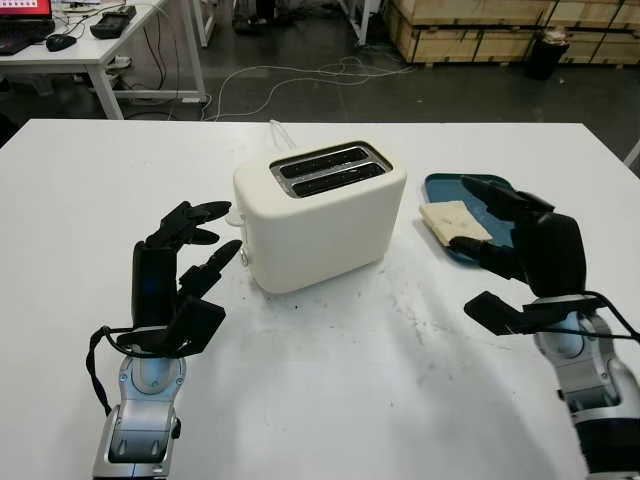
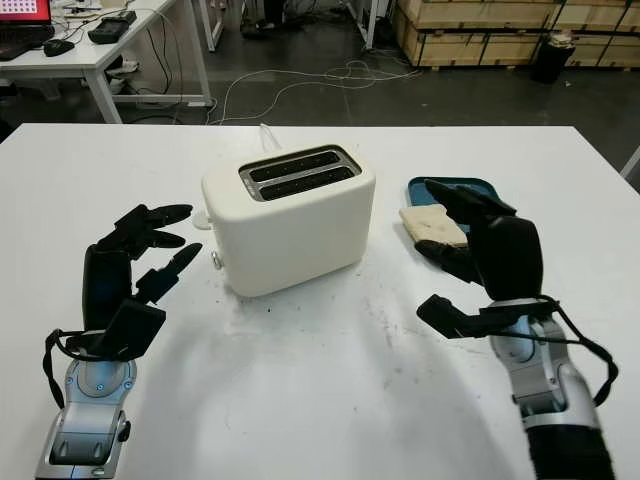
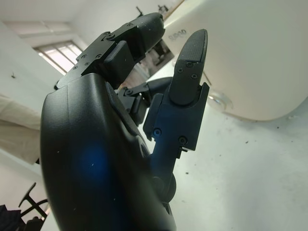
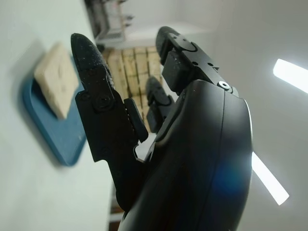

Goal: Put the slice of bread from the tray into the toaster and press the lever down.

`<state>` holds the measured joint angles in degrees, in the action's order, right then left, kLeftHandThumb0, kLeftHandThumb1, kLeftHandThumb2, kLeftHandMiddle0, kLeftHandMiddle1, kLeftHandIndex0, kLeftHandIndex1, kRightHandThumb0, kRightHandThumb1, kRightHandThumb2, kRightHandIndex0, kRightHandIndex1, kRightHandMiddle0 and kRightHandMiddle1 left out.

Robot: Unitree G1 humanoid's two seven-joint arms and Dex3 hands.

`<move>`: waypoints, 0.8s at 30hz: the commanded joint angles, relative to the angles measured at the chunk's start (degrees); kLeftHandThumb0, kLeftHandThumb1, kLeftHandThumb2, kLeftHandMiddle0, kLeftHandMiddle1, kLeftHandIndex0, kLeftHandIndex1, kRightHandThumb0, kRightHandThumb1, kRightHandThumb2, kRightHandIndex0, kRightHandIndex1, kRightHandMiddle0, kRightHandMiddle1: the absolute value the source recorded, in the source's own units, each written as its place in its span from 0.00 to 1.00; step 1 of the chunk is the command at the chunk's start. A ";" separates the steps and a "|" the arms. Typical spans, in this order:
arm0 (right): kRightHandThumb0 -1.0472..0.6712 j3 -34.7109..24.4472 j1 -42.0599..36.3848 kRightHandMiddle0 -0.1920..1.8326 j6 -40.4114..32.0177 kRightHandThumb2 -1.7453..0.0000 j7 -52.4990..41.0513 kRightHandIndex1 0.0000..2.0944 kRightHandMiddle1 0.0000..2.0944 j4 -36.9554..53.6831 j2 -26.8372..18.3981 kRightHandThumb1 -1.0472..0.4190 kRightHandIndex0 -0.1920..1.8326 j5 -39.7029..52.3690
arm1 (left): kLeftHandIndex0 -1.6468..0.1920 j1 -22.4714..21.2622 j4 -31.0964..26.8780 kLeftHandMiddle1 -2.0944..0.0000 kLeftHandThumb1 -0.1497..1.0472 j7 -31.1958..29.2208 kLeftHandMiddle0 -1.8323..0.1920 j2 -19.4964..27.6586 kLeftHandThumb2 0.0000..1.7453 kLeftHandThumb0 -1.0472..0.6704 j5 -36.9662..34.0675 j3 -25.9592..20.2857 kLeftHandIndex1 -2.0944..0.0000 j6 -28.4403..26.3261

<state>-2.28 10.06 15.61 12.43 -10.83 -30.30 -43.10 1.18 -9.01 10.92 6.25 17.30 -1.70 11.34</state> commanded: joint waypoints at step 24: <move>0.15 21.96 20.52 0.16 -6.82 1.00 0.31 0.01 0.00 -31.91 -3.59 0.23 0.14 -8.25 | 0.55 -0.72 0.80 0.41 0.89 0.34 0.66 0.37 0.03 0.42 0.25 -0.43 0.72 0.70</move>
<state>18.81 29.11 8.70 10.61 -40.96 -34.79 -50.76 1.07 -8.59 11.22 6.31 17.84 -1.80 11.32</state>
